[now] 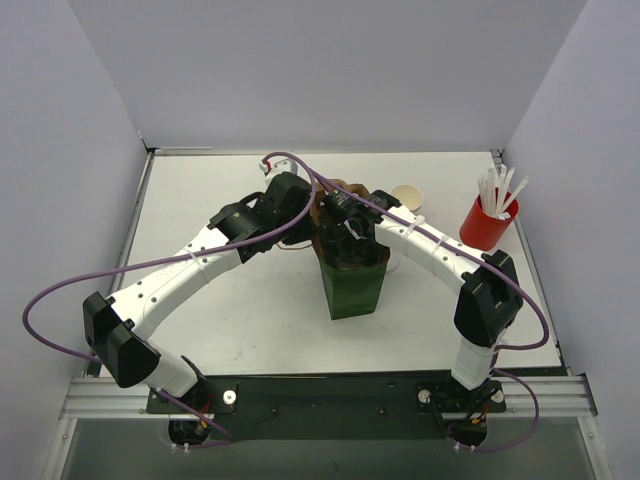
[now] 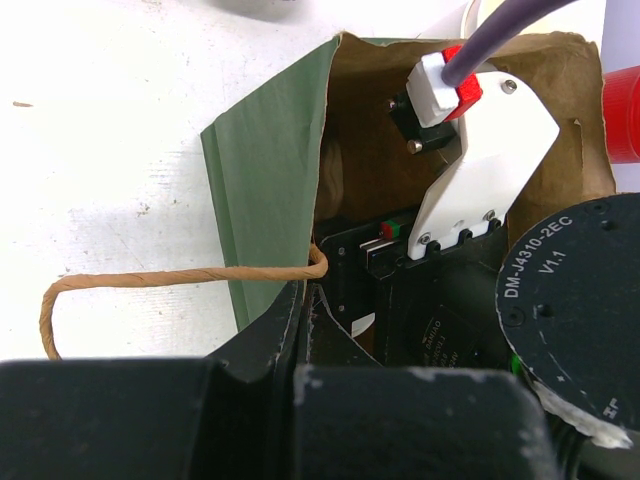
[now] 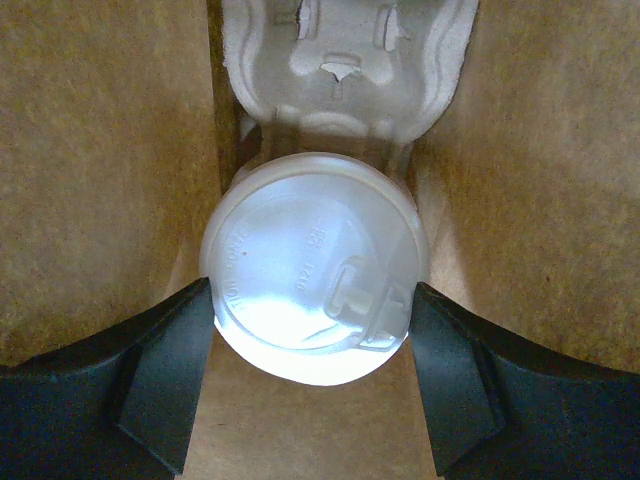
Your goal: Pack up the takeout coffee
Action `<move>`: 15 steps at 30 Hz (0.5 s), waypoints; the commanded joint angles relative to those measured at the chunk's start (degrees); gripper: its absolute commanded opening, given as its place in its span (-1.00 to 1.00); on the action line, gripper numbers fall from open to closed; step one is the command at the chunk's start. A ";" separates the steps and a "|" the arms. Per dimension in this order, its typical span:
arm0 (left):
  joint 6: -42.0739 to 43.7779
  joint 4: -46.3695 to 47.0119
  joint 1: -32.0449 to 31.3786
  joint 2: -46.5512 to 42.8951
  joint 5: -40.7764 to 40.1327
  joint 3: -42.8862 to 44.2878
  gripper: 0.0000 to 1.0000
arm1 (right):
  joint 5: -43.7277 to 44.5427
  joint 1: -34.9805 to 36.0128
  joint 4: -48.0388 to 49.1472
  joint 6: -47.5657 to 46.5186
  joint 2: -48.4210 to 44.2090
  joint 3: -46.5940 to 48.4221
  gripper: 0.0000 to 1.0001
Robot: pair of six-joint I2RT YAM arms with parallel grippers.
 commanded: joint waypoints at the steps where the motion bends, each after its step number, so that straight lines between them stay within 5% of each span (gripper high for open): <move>1: 0.07 -0.41 0.14 0.97 0.87 1.74 -1.00 | 1.71 0.31 -4.40 -1.85 6.38 -4.45 0.12; 15: 0.68 -0.68 0.23 0.70 1.05 2.09 -1.00 | 2.23 0.22 -5.63 -1.85 6.12 -1.81 0.34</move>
